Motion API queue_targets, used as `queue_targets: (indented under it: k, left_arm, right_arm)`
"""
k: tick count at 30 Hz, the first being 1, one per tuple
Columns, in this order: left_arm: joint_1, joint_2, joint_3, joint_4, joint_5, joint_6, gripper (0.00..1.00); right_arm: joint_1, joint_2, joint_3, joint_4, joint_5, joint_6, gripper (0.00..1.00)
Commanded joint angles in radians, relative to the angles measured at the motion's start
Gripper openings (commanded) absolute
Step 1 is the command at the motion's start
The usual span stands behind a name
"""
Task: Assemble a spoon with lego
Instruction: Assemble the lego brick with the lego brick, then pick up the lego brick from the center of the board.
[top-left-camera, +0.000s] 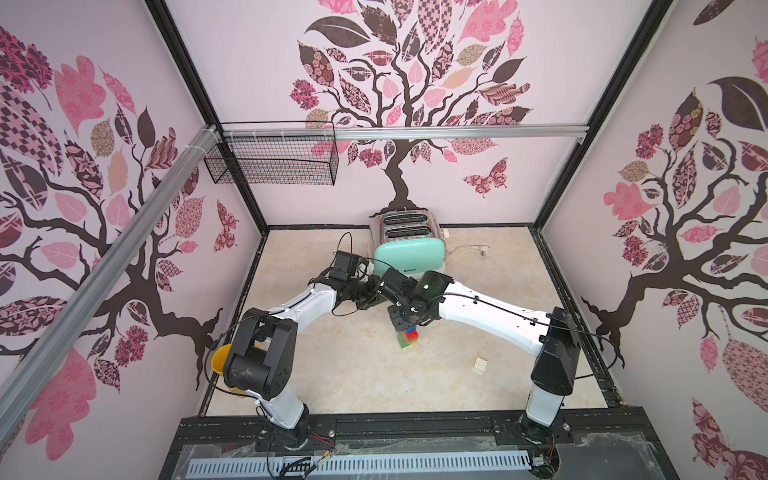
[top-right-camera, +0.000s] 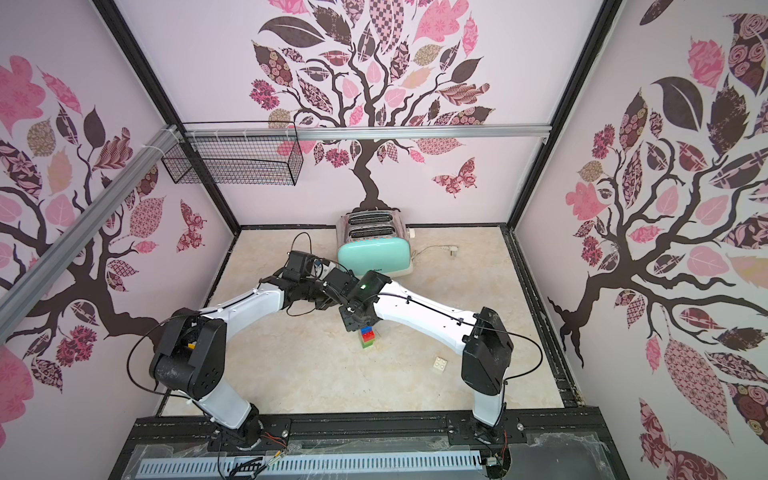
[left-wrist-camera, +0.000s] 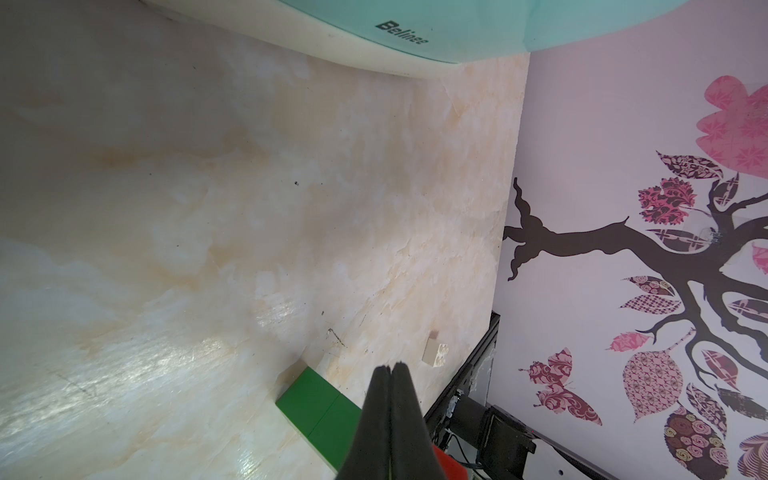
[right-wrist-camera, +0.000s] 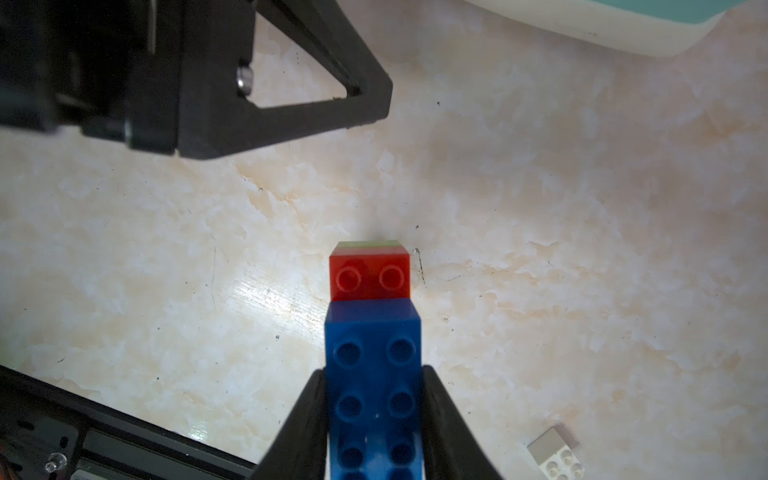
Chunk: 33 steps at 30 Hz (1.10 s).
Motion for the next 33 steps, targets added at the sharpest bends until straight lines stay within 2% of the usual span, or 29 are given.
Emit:
queue_targets:
  k: [1,5,10,16,19,22,25,29,33]
  left_arm:
    - [-0.006,0.001,0.001,0.004,-0.003,0.014,0.0]
    - [-0.006,-0.001,0.0,0.0,-0.004,0.015,0.0]
    - [-0.006,-0.001,0.0,0.001,-0.004,0.015,0.0]
    - [-0.006,0.001,0.0,-0.001,-0.006,0.017,0.0]
    - [-0.006,0.002,0.0,-0.001,-0.006,0.017,0.0]
    - [-0.006,0.001,0.0,-0.002,-0.006,0.018,0.0]
    - [-0.006,-0.001,0.001,-0.003,-0.006,0.016,0.0]
    - [-0.006,-0.005,0.0,-0.002,-0.003,0.015,0.0]
    - [-0.006,-0.006,0.0,0.0,-0.001,0.014,0.0]
  right_arm:
    - [0.011,0.061,-0.015,-0.108,-0.039,0.026,0.44]
    - [0.011,0.048,0.014,-0.113,-0.011,0.031,0.54]
    - [0.011,0.025,0.044,-0.118,-0.02,0.025,0.7]
    - [0.017,-0.006,0.079,-0.115,-0.047,0.021,0.77]
    - [0.02,-0.032,0.123,-0.148,0.012,0.039,0.78]
    - [0.001,-0.101,0.138,-0.19,0.129,0.089,0.79]
    - [-0.106,-0.221,0.005,-0.195,0.147,0.161,0.74]
    - [-0.261,-0.412,-0.353,-0.095,0.068,0.206,0.64]
    - [-0.34,-0.493,-0.593,-0.053,0.018,0.234,0.63]
